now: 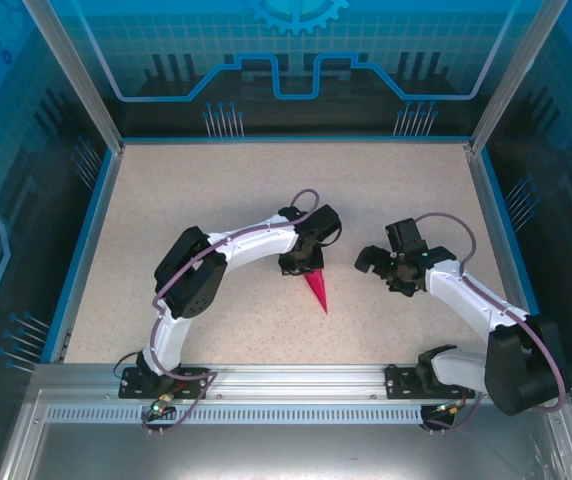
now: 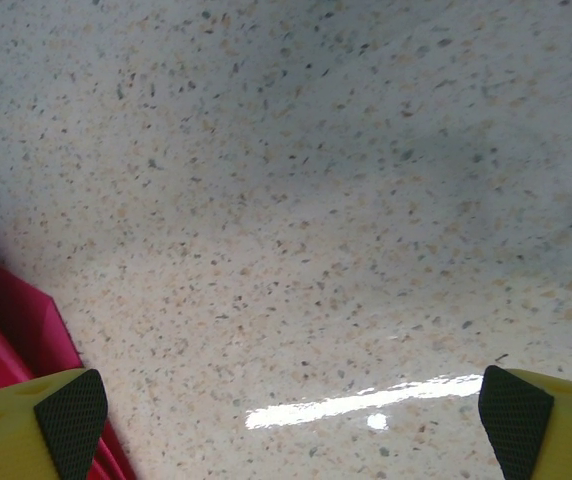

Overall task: Fold a paper plane with a square sheet of paper (pick it up from the middle)
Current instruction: Turn over a paper plane at the center of the table.

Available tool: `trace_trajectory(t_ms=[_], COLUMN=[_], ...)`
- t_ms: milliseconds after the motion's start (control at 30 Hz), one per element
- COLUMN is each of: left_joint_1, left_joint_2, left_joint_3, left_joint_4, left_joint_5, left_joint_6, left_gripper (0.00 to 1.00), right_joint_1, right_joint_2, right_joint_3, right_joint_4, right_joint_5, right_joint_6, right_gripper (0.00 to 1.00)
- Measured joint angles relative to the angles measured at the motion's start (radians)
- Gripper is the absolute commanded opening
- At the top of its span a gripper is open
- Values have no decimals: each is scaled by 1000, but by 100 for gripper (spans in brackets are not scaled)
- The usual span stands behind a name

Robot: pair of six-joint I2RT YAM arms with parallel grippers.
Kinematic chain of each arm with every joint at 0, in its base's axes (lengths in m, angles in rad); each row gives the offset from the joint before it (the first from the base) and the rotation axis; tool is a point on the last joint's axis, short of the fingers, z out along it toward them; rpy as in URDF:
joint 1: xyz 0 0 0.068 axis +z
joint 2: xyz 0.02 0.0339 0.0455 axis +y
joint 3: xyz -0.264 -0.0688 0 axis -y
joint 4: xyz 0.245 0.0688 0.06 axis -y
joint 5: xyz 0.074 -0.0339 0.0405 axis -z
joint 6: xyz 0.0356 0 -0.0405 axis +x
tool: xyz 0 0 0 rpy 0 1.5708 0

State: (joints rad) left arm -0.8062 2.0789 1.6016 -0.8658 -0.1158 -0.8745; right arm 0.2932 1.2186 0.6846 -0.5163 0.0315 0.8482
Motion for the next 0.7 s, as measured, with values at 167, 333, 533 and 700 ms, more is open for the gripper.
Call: trace_trajectory(t_ms=[167,333,533,700], left_joint_1=[19,41,80,124], left_joint_2=[-24,-129,-327,-396], left_joint_3=[-22,-47,-161,-308], left_joint_4=[46,117,304,521], left_joint_5=[16,27,136,260], left_joint_6=[42,143,228,215], left_gripper=[0,0,0,0], right_joint_1=[0,0,0,5], right_joint_2=[-8,-29,-29,-29], right_joint_3=[0,0,0,1], right_joint_4=[19,35,61,74], right_joint_5=[-32,-52,-77,-84], right_joint_6=[-10,-21,-29,-29], right_gripper=[99,99,99,99])
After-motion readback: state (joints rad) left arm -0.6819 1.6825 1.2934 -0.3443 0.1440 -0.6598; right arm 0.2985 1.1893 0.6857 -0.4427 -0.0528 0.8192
